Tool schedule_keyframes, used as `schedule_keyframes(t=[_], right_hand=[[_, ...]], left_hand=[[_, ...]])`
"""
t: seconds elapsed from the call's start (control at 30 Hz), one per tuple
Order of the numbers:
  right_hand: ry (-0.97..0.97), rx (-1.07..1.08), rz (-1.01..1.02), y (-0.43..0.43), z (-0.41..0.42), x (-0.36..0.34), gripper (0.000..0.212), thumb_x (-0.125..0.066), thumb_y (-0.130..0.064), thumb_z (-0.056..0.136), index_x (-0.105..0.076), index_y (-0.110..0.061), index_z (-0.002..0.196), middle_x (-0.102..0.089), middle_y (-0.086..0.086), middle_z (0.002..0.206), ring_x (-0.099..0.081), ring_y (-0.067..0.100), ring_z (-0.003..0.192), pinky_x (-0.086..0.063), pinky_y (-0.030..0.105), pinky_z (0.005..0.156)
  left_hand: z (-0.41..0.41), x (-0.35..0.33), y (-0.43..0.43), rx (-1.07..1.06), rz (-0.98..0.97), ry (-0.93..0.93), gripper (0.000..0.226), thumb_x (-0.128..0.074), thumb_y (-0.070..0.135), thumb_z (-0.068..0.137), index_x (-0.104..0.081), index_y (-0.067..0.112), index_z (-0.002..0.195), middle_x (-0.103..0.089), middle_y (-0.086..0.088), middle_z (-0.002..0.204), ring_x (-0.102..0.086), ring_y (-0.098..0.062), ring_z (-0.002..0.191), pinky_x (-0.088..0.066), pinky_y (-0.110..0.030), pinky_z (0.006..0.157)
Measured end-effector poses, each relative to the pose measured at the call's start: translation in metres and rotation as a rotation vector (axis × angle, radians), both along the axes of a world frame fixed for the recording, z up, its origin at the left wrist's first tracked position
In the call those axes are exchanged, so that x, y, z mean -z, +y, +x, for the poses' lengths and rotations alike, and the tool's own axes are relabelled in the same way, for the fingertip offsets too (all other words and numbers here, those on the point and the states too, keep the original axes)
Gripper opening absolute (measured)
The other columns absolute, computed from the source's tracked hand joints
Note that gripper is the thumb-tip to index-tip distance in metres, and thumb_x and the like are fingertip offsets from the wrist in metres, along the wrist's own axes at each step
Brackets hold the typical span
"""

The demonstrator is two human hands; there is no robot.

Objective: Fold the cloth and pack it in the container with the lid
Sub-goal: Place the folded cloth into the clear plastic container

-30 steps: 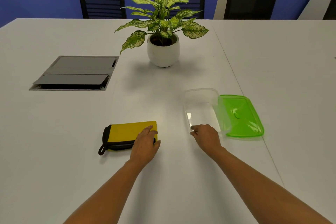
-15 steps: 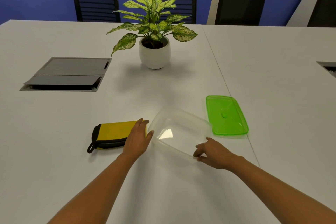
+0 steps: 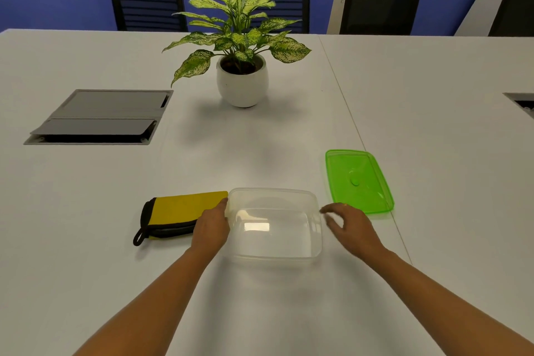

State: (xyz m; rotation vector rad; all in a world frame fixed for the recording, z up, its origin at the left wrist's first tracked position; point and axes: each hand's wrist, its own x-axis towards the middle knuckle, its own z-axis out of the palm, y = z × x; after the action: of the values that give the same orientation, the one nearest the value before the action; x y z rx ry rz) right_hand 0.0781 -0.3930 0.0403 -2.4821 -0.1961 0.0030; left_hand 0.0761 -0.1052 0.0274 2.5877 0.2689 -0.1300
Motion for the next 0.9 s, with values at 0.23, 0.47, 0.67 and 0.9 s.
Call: schedule_keyframes(t=[0.23,0.47,0.67,0.9], right_hand=[[0.480,0.051,-0.481,-0.017,0.028,0.041,0.071,-0.046,-0.029,0.095,-0.005,-0.008,0.149,-0.002,0.010,0.160,-0.004,0.023,0.148,-0.015,0.042,0.120],[0.527,-0.039,-0.646,-0.017,0.026,0.047,0.063,-0.034,-0.016,0.098,0.000,-0.006,0.149,-0.005,0.007,0.160,-0.002,0.023,0.148,-0.010,0.048,0.119],[0.084,-0.052,-0.586,-0.014,-0.008,0.051,0.031,-0.052,0.009,0.074,-0.066,0.011,0.102,-0.069,0.026,0.085,-0.070,0.032,0.082,-0.057,0.032,0.078],[0.305,-0.018,-0.551,-0.005,-0.046,0.061,0.037,-0.036,0.000,0.089,-0.058,-0.009,0.117,-0.055,0.008,0.119,-0.050,0.022,0.112,-0.042,0.029,0.089]], left_hand=[[0.002,0.001,-0.002,-0.038,-0.006,0.021,0.050,-0.038,0.005,0.094,-0.036,0.017,0.143,-0.065,-0.018,0.116,-0.061,-0.033,0.103,-0.050,-0.035,0.085],[-0.002,-0.001,-0.004,-0.065,-0.043,0.023,0.048,-0.040,0.007,0.096,-0.036,0.017,0.142,-0.064,-0.016,0.119,-0.060,-0.031,0.104,-0.049,-0.035,0.088],[-0.003,-0.001,-0.006,-0.075,-0.052,0.023,0.048,-0.039,0.006,0.095,-0.036,0.017,0.142,-0.064,-0.017,0.121,-0.060,-0.032,0.107,-0.049,-0.036,0.089],[-0.006,-0.001,-0.009,-0.086,-0.076,0.022,0.047,-0.039,0.007,0.096,-0.037,0.016,0.142,-0.064,-0.016,0.120,-0.060,-0.032,0.105,-0.049,-0.035,0.088]])
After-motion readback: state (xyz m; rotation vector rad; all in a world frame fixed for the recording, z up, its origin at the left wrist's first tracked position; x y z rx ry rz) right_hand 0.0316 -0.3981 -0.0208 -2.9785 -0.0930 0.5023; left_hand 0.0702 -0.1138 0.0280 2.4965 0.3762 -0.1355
